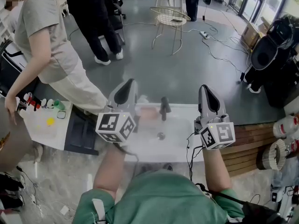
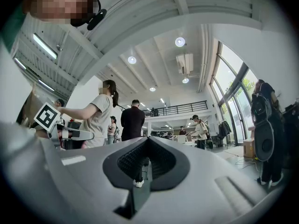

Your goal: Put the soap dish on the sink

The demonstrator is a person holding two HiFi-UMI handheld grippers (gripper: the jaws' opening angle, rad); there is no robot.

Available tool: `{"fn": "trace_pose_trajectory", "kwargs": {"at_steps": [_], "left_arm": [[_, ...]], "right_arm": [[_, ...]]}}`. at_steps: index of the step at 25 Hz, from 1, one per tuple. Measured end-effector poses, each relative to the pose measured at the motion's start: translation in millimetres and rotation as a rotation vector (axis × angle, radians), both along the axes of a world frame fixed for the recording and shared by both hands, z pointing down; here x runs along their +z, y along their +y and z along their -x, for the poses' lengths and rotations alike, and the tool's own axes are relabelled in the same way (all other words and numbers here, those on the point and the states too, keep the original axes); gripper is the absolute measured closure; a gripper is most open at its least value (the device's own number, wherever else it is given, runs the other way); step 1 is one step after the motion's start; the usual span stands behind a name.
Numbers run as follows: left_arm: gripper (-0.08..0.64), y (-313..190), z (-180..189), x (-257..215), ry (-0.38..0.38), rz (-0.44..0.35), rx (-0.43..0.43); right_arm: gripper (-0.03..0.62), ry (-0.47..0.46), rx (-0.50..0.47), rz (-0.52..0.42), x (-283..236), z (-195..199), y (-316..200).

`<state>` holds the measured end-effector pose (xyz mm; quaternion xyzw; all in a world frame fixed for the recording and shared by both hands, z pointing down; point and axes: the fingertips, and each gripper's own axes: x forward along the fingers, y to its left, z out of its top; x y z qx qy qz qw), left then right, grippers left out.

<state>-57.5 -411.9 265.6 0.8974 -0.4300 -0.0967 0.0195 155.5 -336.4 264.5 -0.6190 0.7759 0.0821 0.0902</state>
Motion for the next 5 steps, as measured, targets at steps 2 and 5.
{"fn": "trace_pose_trajectory", "kwargs": {"at_steps": [2, 5], "left_arm": [[0.546, 0.5, 1.1, 2.2, 0.0, 0.003, -0.001], [0.546, -0.5, 1.1, 5.4, -0.001, 0.009, -0.003]], "right_arm": [[0.601, 0.001, 0.0, 0.002, 1.0, 1.1, 1.1], [0.601, -0.006, 0.004, 0.01, 2.5, 1.0, 1.5]]}}
